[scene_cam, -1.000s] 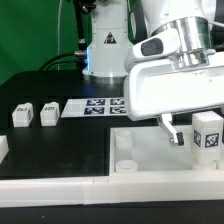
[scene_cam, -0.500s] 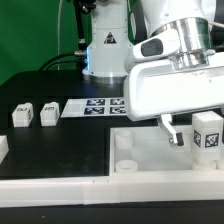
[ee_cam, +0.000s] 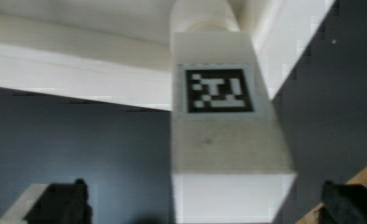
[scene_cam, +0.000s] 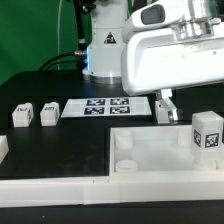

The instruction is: Assemble one leg

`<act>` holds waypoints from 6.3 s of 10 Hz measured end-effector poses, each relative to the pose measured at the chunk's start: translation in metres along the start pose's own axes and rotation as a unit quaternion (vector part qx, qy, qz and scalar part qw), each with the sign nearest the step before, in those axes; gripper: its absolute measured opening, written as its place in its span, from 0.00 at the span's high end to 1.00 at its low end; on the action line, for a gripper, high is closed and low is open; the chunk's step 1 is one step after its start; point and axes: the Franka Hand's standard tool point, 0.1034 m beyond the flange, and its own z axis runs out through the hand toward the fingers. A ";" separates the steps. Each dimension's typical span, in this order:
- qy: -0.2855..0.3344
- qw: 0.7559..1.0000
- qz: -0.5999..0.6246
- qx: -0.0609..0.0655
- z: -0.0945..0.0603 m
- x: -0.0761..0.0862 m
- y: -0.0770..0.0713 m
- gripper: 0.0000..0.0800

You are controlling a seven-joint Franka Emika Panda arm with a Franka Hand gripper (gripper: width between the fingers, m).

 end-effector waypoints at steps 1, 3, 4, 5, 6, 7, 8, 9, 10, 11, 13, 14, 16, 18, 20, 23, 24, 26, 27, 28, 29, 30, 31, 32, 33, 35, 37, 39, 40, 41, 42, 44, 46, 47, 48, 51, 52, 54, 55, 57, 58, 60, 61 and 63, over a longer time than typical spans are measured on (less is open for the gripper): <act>-0.058 0.998 0.002 0.013 0.004 -0.003 -0.004 0.19; -0.149 0.988 0.007 0.032 0.005 -0.003 -0.011 0.19; -0.201 0.979 0.009 0.043 0.005 -0.004 -0.013 0.19; -0.229 0.972 0.009 0.049 0.006 -0.002 -0.013 0.19; -0.268 0.962 0.008 0.058 0.007 -0.003 -0.015 0.19; -0.264 0.963 0.010 0.058 0.013 0.003 -0.011 0.19; -0.251 0.966 0.012 0.056 0.016 0.003 -0.010 0.19; -0.251 0.966 0.012 0.056 0.017 0.003 -0.010 0.19; -0.251 0.966 0.012 0.056 0.017 0.003 -0.010 0.31; -0.251 0.966 0.022 0.053 0.017 0.003 -0.010 0.31; -0.252 0.966 0.031 0.049 0.017 0.002 -0.007 0.62; -0.252 0.965 0.046 0.046 0.017 0.002 -0.006 0.62; -0.255 0.952 0.166 0.017 0.017 0.002 -0.003 0.63; -0.256 0.909 0.329 -0.013 0.018 0.001 0.001 0.63; -0.255 0.848 0.464 -0.037 0.019 0.001 0.002 0.63; -0.248 0.739 0.621 -0.078 0.019 -0.001 0.000 0.63; -0.245 0.704 0.661 -0.088 0.020 -0.001 -0.002 0.63; -0.244 0.703 0.662 -0.089 0.020 -0.001 -0.003 0.62; -0.245 0.705 0.659 -0.088 0.020 -0.001 -0.003 0.62; -0.246 0.730 0.633 -0.078 0.020 -0.001 -0.004 0.39; -0.242 0.772 0.585 -0.062 0.022 -0.003 -0.008 0.39; -0.246 0.814 0.524 -0.047 0.020 -0.005 -0.012 0.23; -0.247 0.843 0.476 -0.034 0.019 -0.004 -0.011 0.20; -0.249 0.863 0.439 -0.024 0.020 -0.005 -0.011 0.20; -0.250 0.883 0.396 -0.012 0.020 -0.006 -0.011 0.19; -0.238 0.934 0.267 0.005 0.023 -0.006 -0.013 0.19; -0.223 0.957 0.184 0.023 0.026 -0.008 -0.004 0.19; -0.224 0.952 0.206 0.018 0.027 -0.008 -0.007 0.21; -0.225 0.943 0.245 0.011 0.027 -0.008 -0.007 0.43; -0.225 0.923 0.313 -0.003 0.027 -0.008 -0.008 0.63; -0.225 0.909 0.352 -0.012 0.027 -0.009 -0.008 0.63; -0.222 0.859 0.461 -0.036 0.027 -0.008 -0.008 0.63; -0.219 0.799 0.558 -0.049 0.028 -0.008 -0.006 0.63; -0.217 0.742 0.633 -0.049 0.030 -0.008 -0.002 0.63; -0.220 0.675 0.703 -0.042 0.031 -0.008 0.003 0.63; -0.214 0.527 0.820 -0.061 0.031 -0.008 0.004 0.63; -0.216 0.545 0.808 -0.057 0.031 -0.008 0.004 0.63; -0.218 0.580 0.783 -0.052 0.031 -0.008 0.002 0.51; -0.221 0.655 0.721 -0.044 0.029 -0.007 0.001 0.34; -0.218 0.773 0.595 -0.025 0.024 -0.004 0.001 0.20; -0.220 0.802 0.555 -0.014 0.025 -0.005 0.002 0.20; -0.220 0.858 0.465 0.001 0.025 -0.007 0.002 0.19; -0.217 0.902 0.374 0.008 0.027 -0.008 -0.001 0.19; -0.208 0.950 0.230 0.023 0.025 -0.004 -0.002 0.19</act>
Offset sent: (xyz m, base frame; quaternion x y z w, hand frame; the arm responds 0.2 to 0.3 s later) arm 0.0091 -0.0039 -0.0063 -0.0044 -0.2778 -0.0005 0.9606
